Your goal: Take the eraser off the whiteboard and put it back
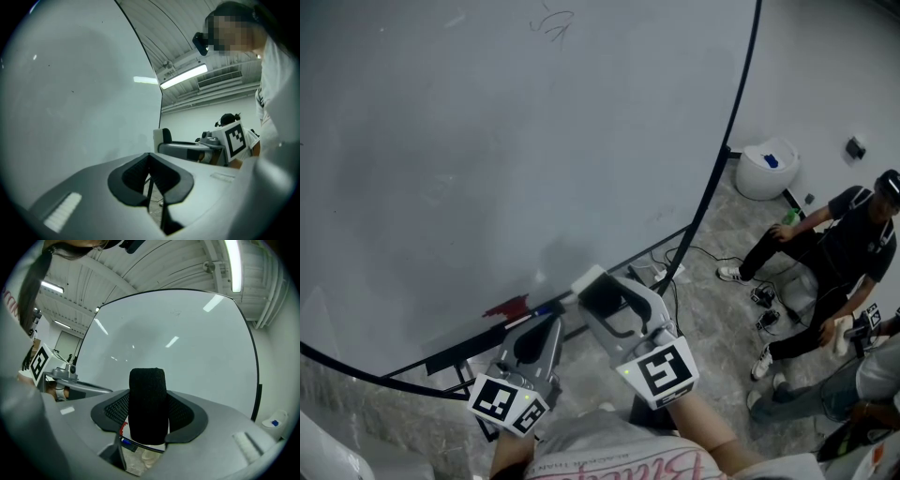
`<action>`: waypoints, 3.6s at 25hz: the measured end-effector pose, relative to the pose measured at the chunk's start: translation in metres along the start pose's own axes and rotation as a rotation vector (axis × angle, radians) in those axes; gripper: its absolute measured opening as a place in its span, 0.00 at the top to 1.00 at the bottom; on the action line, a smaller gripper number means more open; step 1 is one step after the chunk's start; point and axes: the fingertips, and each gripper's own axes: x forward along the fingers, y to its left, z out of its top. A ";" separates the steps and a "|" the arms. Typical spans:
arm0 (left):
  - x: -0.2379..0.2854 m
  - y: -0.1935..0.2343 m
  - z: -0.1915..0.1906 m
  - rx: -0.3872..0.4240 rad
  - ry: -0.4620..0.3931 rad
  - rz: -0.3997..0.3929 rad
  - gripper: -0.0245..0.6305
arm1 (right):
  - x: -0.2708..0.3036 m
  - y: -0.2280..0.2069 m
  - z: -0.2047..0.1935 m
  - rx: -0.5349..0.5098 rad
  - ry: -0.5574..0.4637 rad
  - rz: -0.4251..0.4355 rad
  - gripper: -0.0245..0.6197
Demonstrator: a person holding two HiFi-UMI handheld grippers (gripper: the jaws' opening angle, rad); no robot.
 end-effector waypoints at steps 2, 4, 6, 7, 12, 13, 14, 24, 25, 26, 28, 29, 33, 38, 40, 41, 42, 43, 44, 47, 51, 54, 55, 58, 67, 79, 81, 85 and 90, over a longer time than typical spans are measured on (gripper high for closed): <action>0.000 0.000 0.001 0.006 -0.002 0.003 0.96 | 0.008 -0.003 0.008 -0.018 -0.008 -0.005 0.60; 0.000 0.001 0.001 0.007 -0.003 0.004 0.96 | 0.017 -0.007 0.018 -0.039 -0.019 -0.018 0.60; -0.001 0.001 0.000 0.016 -0.002 0.012 0.96 | 0.025 -0.013 0.028 -0.038 -0.032 -0.038 0.60; -0.001 0.002 0.000 0.020 -0.001 0.016 0.96 | 0.030 -0.017 0.034 -0.026 -0.041 -0.047 0.60; -0.002 0.005 0.001 0.019 -0.007 0.024 0.96 | 0.056 -0.033 0.067 0.011 -0.084 -0.089 0.60; -0.002 0.005 0.001 0.018 -0.006 0.025 0.96 | 0.062 -0.035 0.075 0.005 -0.094 -0.094 0.60; -0.002 0.006 0.000 0.017 -0.005 0.027 0.96 | 0.068 -0.037 0.082 -0.001 -0.102 -0.099 0.60; -0.004 0.018 -0.010 -0.006 0.020 0.064 0.96 | 0.113 -0.066 0.126 0.130 -0.176 -0.155 0.60; -0.004 0.019 -0.011 -0.006 0.026 0.064 0.96 | 0.115 -0.067 0.130 0.123 -0.179 -0.162 0.60; -0.004 0.020 -0.012 -0.006 0.031 0.063 0.96 | 0.117 -0.068 0.133 0.116 -0.183 -0.169 0.59; -0.004 0.021 -0.014 -0.006 0.038 0.062 0.96 | 0.120 -0.068 0.140 0.111 -0.187 -0.176 0.59; -0.004 0.022 -0.014 -0.006 0.038 0.062 0.96 | 0.121 -0.068 0.142 0.110 -0.187 -0.178 0.59; -0.005 0.021 -0.015 -0.010 0.043 0.058 0.96 | 0.121 -0.067 0.143 0.108 -0.184 -0.177 0.59; -0.006 0.021 -0.016 -0.009 0.049 0.054 0.96 | 0.123 -0.065 0.145 0.053 -0.193 -0.165 0.58; -0.006 0.020 -0.017 -0.009 0.054 0.051 0.96 | 0.123 -0.065 0.146 0.036 -0.200 -0.165 0.57; -0.006 0.020 -0.018 -0.009 0.055 0.048 0.96 | 0.122 -0.066 0.145 0.035 -0.202 -0.167 0.56; -0.007 0.020 -0.019 -0.010 0.056 0.045 0.96 | 0.121 -0.067 0.144 0.036 -0.204 -0.169 0.55; -0.008 0.020 -0.020 -0.011 0.057 0.044 0.96 | 0.119 -0.068 0.142 0.038 -0.205 -0.173 0.54; -0.008 0.020 -0.020 -0.013 0.059 0.045 0.96 | 0.117 -0.068 0.140 0.042 -0.205 -0.175 0.54; -0.009 0.021 -0.021 -0.018 0.061 0.050 0.96 | 0.109 -0.068 0.133 0.055 -0.197 -0.172 0.53; -0.010 0.022 -0.020 -0.018 0.058 0.054 0.96 | 0.092 -0.061 0.114 0.065 -0.169 -0.150 0.57; -0.011 0.024 -0.021 -0.019 0.054 0.057 0.96 | 0.075 -0.053 0.095 0.076 -0.146 -0.133 0.63; -0.011 0.025 -0.021 -0.020 0.052 0.058 0.96 | 0.070 -0.049 0.088 0.079 -0.138 -0.126 0.67; -0.010 0.027 -0.019 -0.027 0.046 0.067 0.96 | 0.056 -0.039 0.066 0.084 -0.105 -0.100 0.77; -0.002 0.020 -0.018 -0.027 0.039 0.046 0.96 | 0.023 -0.020 0.010 0.144 -0.010 -0.058 0.96; 0.003 0.011 -0.018 -0.024 0.034 0.025 0.96 | -0.007 0.012 -0.038 0.156 0.036 0.071 0.96; 0.002 0.009 -0.019 -0.030 0.035 0.026 0.96 | -0.011 0.018 -0.041 0.162 0.032 0.084 0.96; 0.000 0.006 -0.019 -0.036 0.034 0.025 0.96 | -0.017 0.026 -0.049 0.185 0.052 0.094 0.96; 0.001 0.003 -0.018 -0.035 0.033 0.016 0.96 | -0.019 0.031 -0.050 0.185 0.057 0.102 0.96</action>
